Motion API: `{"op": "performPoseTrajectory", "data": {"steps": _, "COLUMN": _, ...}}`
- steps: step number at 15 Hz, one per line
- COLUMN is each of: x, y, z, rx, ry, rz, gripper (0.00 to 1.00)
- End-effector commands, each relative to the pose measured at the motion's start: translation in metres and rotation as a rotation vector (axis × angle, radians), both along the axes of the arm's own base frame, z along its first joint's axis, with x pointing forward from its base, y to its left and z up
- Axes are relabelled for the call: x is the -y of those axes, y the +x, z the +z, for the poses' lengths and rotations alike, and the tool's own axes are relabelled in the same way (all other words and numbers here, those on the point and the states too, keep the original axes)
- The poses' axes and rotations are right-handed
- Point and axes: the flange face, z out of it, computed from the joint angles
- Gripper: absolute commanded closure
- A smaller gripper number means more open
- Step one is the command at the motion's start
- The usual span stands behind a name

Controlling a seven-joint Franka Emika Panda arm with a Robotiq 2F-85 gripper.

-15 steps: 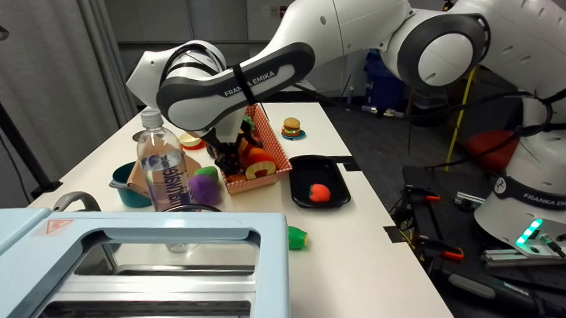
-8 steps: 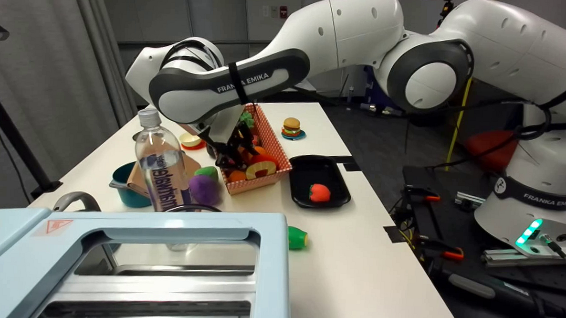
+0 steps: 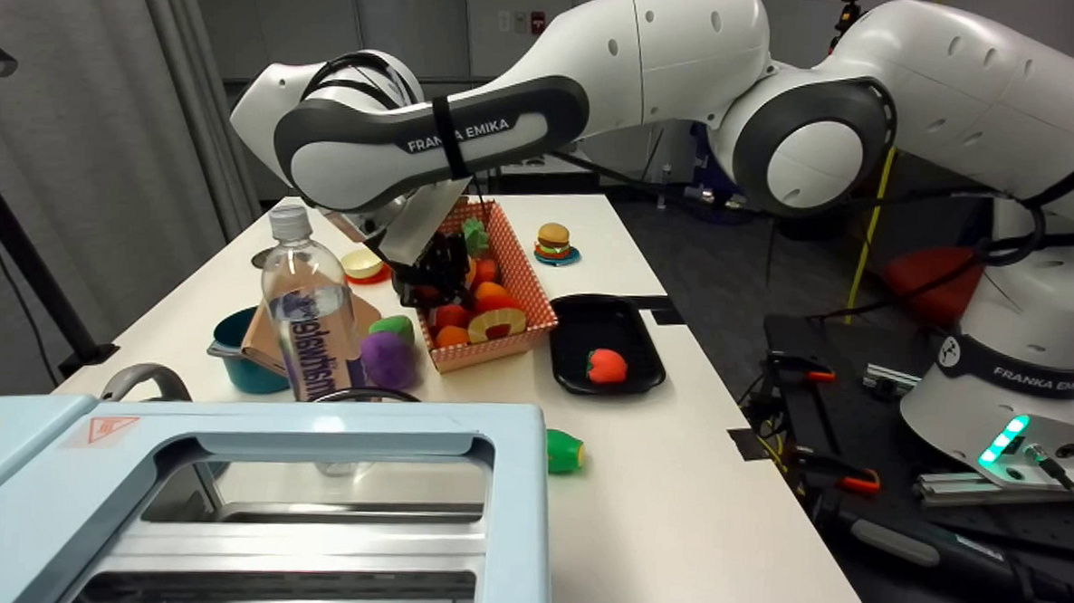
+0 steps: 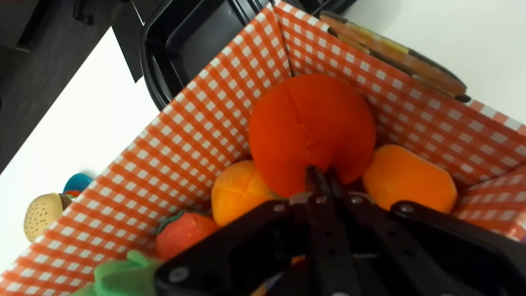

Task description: Pick up the orange plush toy from the box and put it on the table

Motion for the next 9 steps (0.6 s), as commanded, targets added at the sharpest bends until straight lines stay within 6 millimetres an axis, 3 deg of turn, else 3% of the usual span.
{"op": "performPoseTrajectory", "data": {"steps": 1, "x": -0.02, "y": 0.003, "z": 0.032, "rx": 0.076, "ry": 0.008, "rz": -0.019, "gripper": 0.99}}
{"op": "performPoseTrajectory", "data": {"steps": 5, "x": -0.049, "y": 0.004, "z": 0.077, "rx": 0.175, "ry": -0.01, "rz": 0.011, "gripper": 0.99}}
{"op": "performPoseTrajectory", "data": {"steps": 9, "x": -0.077, "y": -0.002, "z": 0.104, "rx": 0.23, "ry": -0.023, "rz": 0.024, "gripper": 0.99}}
